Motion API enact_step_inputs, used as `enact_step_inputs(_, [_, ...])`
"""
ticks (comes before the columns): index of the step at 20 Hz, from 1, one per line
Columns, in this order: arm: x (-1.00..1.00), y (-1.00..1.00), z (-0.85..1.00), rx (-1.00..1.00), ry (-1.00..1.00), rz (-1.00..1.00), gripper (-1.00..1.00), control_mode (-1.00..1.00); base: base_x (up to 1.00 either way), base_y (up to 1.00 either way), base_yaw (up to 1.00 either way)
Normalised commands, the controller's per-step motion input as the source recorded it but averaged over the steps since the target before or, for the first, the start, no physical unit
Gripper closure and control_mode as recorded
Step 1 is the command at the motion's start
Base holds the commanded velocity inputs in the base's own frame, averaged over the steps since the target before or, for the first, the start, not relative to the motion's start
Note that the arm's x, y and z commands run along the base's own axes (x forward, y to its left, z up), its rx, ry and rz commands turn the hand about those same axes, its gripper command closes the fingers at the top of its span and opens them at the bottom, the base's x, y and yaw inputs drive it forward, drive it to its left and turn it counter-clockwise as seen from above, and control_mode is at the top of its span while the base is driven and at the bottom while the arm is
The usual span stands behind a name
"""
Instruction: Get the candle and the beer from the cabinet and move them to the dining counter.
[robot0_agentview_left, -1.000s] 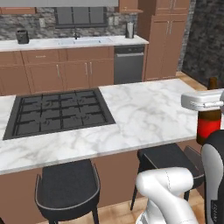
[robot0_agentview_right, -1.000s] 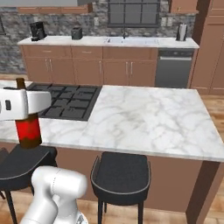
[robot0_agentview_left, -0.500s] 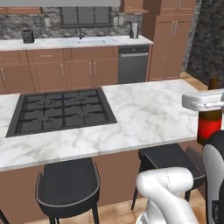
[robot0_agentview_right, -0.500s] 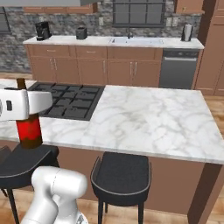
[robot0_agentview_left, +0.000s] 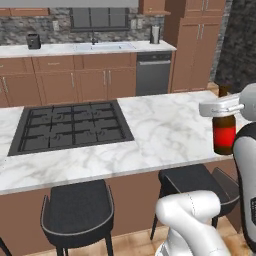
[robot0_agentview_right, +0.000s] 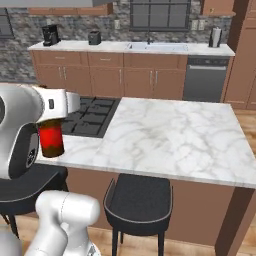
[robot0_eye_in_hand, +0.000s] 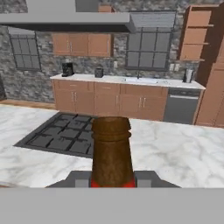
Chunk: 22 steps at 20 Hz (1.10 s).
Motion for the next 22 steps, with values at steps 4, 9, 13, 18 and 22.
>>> enact_step_inputs(4, [1.00, -0.13, -0.37, 0.01, 0.08, 0.40, 1.00, -1.00, 0.00, 0.00, 0.00])
enact_step_inputs(9, [1.00, 0.02, -0.58, 0.00, 0.14, 0.35, 1.00, -1.00, 0.00, 0.00, 0.00])
enact_step_inputs(13, [0.98, 0.00, -0.70, 0.00, 0.14, 0.30, 1.00, -1.00, 0.00, 0.00, 0.00])
enact_step_inputs(18, [1.00, 0.06, -0.70, 0.00, 0.15, 0.26, 1.00, -1.00, 0.00, 0.00, 0.00])
enact_step_inputs(22, [0.84, 0.00, -0.57, 0.09, 0.08, 0.20, 1.00, -1.00, 0.00, 0.00, 0.00])
